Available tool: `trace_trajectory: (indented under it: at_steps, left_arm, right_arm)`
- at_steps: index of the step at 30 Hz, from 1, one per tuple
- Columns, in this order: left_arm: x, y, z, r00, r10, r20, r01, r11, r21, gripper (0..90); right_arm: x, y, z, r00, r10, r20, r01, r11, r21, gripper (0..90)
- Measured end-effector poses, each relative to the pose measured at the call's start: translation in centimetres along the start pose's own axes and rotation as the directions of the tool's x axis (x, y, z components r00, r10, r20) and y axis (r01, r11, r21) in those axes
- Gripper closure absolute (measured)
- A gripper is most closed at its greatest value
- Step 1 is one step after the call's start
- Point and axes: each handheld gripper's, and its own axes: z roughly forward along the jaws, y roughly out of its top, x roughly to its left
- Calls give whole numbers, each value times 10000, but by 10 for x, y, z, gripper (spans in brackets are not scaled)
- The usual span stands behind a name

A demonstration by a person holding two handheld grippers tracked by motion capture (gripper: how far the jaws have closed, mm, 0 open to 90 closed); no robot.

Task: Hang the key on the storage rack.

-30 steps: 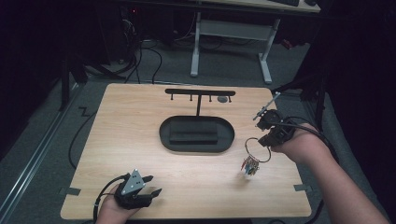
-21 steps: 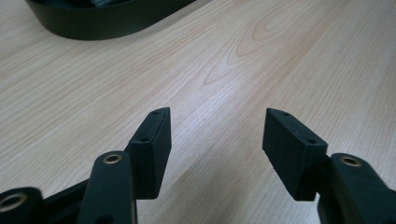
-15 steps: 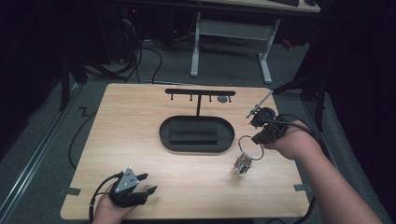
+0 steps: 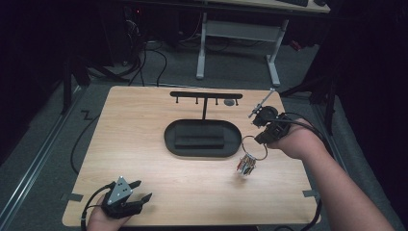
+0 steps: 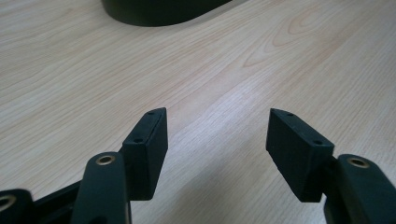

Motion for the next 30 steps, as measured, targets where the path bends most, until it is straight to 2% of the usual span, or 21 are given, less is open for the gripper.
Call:
trace_trajectory:
  at_steps: [1, 6, 13, 22, 26, 30]
  left_arm:
    - [2, -2, -2, 9999, -158, -56, 158, 9999, -35, 393]
    - [3, -5, -3, 9996, -228, -161, 228, 9997, 27, 394]
    - [2, -5, -4, 9999, -82, -144, 83, 9999, 84, 392]
    - [-2, -4, -5, 9998, 80, -162, -79, 9999, 66, 389]
    - [1, -4, -5, 9998, -120, -133, 119, 9999, -50, 391]
    - [-2, -4, -4, 9999, 26, -126, -26, 10000, 56, 390]
  right_arm:
    - [-2, 3, 0, 9999, -113, 42, 113, 9999, -80, 880]
    - [-7, 10, -2, 9999, -131, 65, 133, 9996, -263, 880]
    - [-13, 20, -5, 9997, 44, 243, -34, 9990, -436, 880]
    - [-18, 31, -7, 9989, 113, 462, -96, 9993, -364, 879]
    - [-21, 40, -5, 9989, 153, 448, -133, 9989, -446, 880]
    - [-27, 51, 0, 9986, 243, 478, -222, 9988, -440, 880]
